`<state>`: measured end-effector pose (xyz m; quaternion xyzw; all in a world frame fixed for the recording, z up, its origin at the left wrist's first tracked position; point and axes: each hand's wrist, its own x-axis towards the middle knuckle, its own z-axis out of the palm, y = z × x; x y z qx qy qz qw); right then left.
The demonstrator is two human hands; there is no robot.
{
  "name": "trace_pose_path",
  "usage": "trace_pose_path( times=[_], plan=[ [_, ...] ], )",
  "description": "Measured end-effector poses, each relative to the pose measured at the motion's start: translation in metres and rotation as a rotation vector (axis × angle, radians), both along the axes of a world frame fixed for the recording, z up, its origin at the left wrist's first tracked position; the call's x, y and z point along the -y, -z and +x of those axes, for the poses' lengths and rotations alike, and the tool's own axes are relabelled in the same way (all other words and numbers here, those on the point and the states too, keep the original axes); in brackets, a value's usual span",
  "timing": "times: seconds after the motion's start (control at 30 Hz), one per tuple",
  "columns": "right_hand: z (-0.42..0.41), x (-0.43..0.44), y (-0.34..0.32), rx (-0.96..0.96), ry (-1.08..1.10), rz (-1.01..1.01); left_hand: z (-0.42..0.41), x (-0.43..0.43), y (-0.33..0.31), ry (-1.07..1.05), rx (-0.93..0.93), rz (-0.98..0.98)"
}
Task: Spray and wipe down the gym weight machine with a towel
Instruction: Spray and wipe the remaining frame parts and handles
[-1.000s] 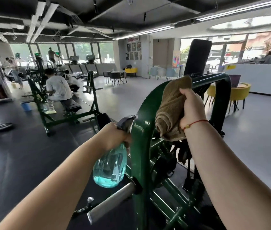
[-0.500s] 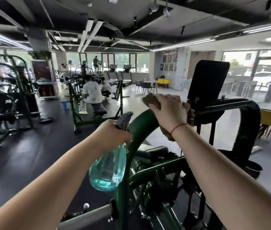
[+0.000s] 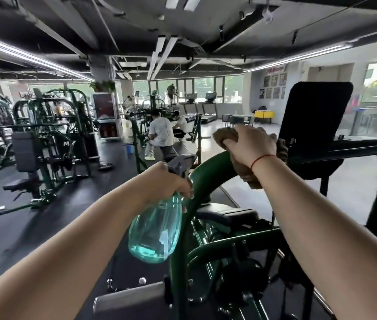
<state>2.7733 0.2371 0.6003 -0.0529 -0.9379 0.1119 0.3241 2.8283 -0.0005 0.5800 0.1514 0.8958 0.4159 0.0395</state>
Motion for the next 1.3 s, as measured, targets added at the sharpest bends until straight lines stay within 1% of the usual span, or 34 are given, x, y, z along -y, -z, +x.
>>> trace_pose_path(
  times=[0.1, 0.2, 0.27, 0.33, 0.43, 0.47, 0.57, 0.6, 0.67, 0.73, 0.83, 0.93, 1.0, 1.07, 1.2, 1.3],
  plan=[
    [0.008, -0.052, 0.002, 0.008, 0.139, -0.149, -0.002, -0.021, -0.007, 0.065, 0.072, -0.044],
    [0.023, -0.078, 0.01, -0.012, 0.169, -0.124, 0.0, -0.043, -0.012, 0.09, 0.08, 0.012],
    [0.029, -0.084, 0.01, -0.023, 0.149, -0.119, -0.002, -0.057, -0.01, 0.086, 0.033, -0.012],
    [0.032, -0.091, 0.006, -0.069, 0.13, -0.212, -0.003, -0.068, -0.009, 0.044, 0.04, 0.004],
    [0.037, -0.104, 0.001, -0.21, 0.15, -0.389, -0.005, -0.081, -0.01, 0.045, 0.077, 0.032],
    [0.039, -0.107, -0.001, -0.249, 0.176, -0.403, -0.006, -0.085, -0.011, 0.044, 0.083, 0.043],
    [0.043, -0.104, -0.004, -0.306, 0.214, -0.33, -0.006, -0.089, -0.012, 0.02, 0.058, 0.042],
    [0.043, -0.098, -0.004, -0.271, 0.199, -0.311, -0.006, -0.088, -0.012, -0.004, 0.031, 0.055],
    [0.037, -0.083, -0.004, -0.102, 0.16, -0.282, -0.009, -0.084, -0.012, -0.038, -0.035, 0.108],
    [0.028, -0.062, 0.001, 0.048, 0.156, -0.158, -0.012, -0.081, -0.012, -0.059, -0.104, 0.135],
    [0.017, -0.025, 0.01, 0.036, 0.117, 0.085, -0.015, -0.078, -0.013, -0.087, -0.117, 0.128],
    [0.01, -0.011, 0.009, 0.048, -0.03, 0.198, -0.016, -0.077, -0.011, -0.105, -0.108, 0.138],
    [0.006, -0.024, -0.001, 0.076, -0.108, 0.153, -0.017, -0.078, -0.009, -0.106, -0.118, 0.109],
    [-0.002, -0.048, -0.012, 0.133, -0.12, 0.033, -0.02, -0.077, -0.007, -0.111, -0.106, 0.077],
    [-0.035, -0.08, -0.028, 0.234, -0.004, -0.067, -0.02, -0.076, -0.009, -0.136, -0.091, 0.031],
    [-0.048, -0.079, -0.033, 0.285, 0.075, -0.047, -0.02, -0.078, -0.009, -0.145, -0.087, 0.03]
  ],
)
